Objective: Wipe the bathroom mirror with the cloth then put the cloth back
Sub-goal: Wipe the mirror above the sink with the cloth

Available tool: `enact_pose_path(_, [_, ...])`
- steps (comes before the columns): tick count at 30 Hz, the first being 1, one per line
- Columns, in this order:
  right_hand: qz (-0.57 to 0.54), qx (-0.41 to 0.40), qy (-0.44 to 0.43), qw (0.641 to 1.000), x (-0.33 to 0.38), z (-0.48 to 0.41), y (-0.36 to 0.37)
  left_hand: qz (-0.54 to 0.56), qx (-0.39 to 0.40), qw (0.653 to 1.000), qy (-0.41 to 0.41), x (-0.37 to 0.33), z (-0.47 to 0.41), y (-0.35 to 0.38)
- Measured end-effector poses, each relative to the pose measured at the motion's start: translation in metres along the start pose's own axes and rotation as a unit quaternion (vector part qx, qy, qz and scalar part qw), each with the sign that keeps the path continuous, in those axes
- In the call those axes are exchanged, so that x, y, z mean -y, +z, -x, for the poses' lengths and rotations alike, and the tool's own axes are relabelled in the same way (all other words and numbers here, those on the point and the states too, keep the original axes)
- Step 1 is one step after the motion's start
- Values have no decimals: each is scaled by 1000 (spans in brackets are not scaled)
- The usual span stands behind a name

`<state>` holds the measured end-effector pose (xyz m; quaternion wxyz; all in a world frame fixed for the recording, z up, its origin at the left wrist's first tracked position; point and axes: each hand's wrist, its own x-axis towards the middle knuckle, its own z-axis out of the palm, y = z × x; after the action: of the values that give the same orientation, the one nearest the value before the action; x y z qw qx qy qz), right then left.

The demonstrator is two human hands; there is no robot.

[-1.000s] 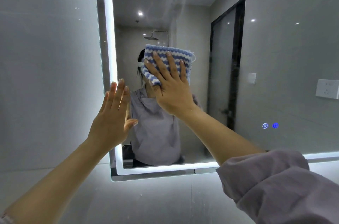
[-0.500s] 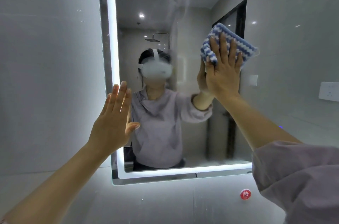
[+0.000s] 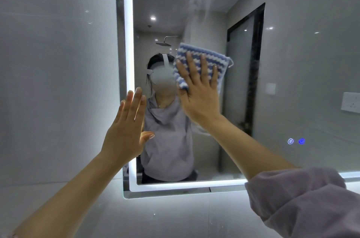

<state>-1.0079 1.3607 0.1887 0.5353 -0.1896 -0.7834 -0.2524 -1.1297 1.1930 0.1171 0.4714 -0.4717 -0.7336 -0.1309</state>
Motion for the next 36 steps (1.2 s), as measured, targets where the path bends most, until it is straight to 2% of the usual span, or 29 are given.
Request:
enact_pose_path(4, [-14,22,-68,997,36,1,5,16,-3,1000,0,0,0,1])
enact_pose_path(6, [-21,34,-73,997,44,0,6,29,-6,1000,0,0,-1,1])
enact_pose_path(12, [21,28,-104,994,21,-21,1,9,0,1000,1,1,0,-1])
enact_pose_path(19, [-30,-45,56,997,-30,-71,-20,23,-6,1000,5,1,1,-2])
enact_pose_path(25, [-57,-81,95,991,-21,-71,-19,28,-6,1000,5,2,2,-1])
enact_pose_path(27, [-50,-77,72,993,-17,-64,-16,30,-5,1000,5,2,2,0])
enact_pose_path(31, [8,-31,-33,999,0,-27,-4,32,-6,999,5,2,2,0])
enact_pose_path(36, [13,10,-119,993,28,33,14,50,-3,999,4,2,2,-1])
